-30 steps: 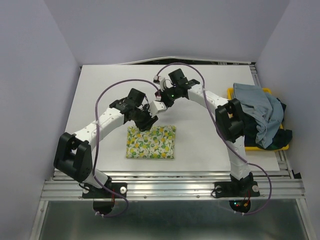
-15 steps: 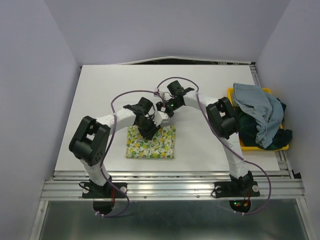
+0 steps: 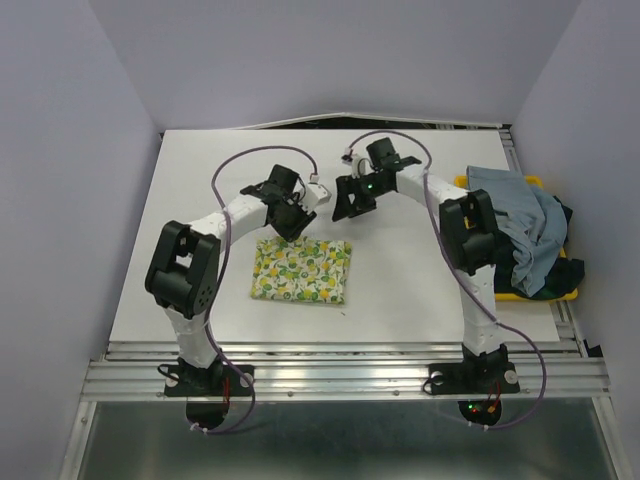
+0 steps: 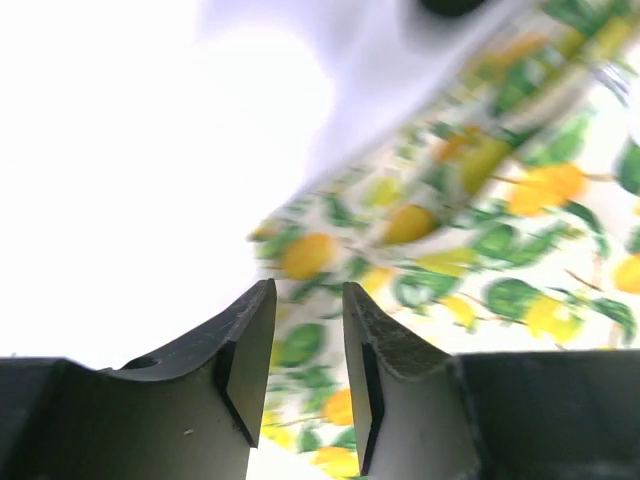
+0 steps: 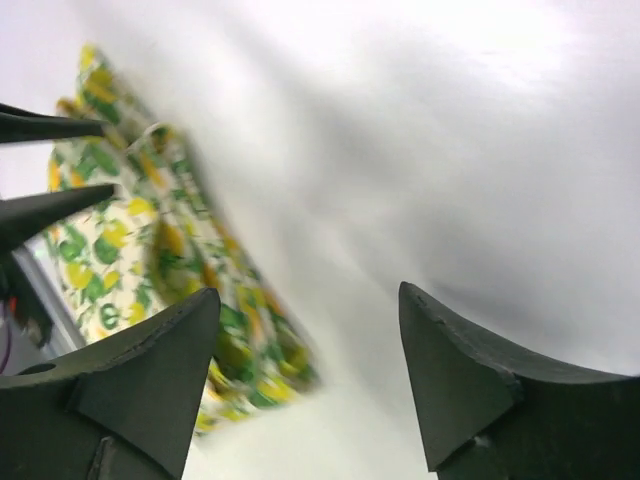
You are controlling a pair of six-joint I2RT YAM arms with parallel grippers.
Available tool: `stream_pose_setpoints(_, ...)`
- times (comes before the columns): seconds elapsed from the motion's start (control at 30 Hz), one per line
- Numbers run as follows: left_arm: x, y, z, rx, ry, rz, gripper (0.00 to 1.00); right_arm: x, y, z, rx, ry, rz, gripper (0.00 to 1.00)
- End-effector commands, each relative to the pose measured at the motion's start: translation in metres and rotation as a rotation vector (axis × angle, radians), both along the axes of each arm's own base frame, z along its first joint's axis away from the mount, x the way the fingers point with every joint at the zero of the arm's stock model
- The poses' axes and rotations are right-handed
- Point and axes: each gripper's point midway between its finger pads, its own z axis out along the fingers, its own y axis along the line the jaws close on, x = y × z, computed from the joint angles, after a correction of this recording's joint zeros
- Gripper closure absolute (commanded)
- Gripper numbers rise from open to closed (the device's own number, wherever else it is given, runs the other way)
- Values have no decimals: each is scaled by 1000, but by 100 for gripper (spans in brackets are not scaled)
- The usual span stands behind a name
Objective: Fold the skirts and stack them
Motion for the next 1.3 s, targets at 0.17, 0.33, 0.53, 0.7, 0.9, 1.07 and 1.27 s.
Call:
stream_pose_setpoints(0.17,4,-2,118,-198,-138,165,43,59,-93,157,-3,-364,-309,19)
stream_pose_setpoints(0.33,0,27,160,-361,-212,343,38,-11,-55,170,12,-325,-278,23)
stream_pose_setpoints(0.53,-1,67,194,-431,-285,479,21,-132,28,121,-17,-288,10,21)
stream_pose_setpoints(0.7,-1,87,191,-421,-283,534,21,-162,66,75,-85,-235,109,20)
stream_pose_setpoints(0.9,-8,97,189,-413,-291,554,21,-116,69,9,-308,-237,-39,20)
stream_pose_setpoints(1.07,-8,101,183,-403,-285,562,21,-106,35,-47,-511,-248,-30,23)
stream_pose_setpoints(1.27,-6,105,182,-389,-298,551,20,-61,-69,-77,-651,-270,-29,26)
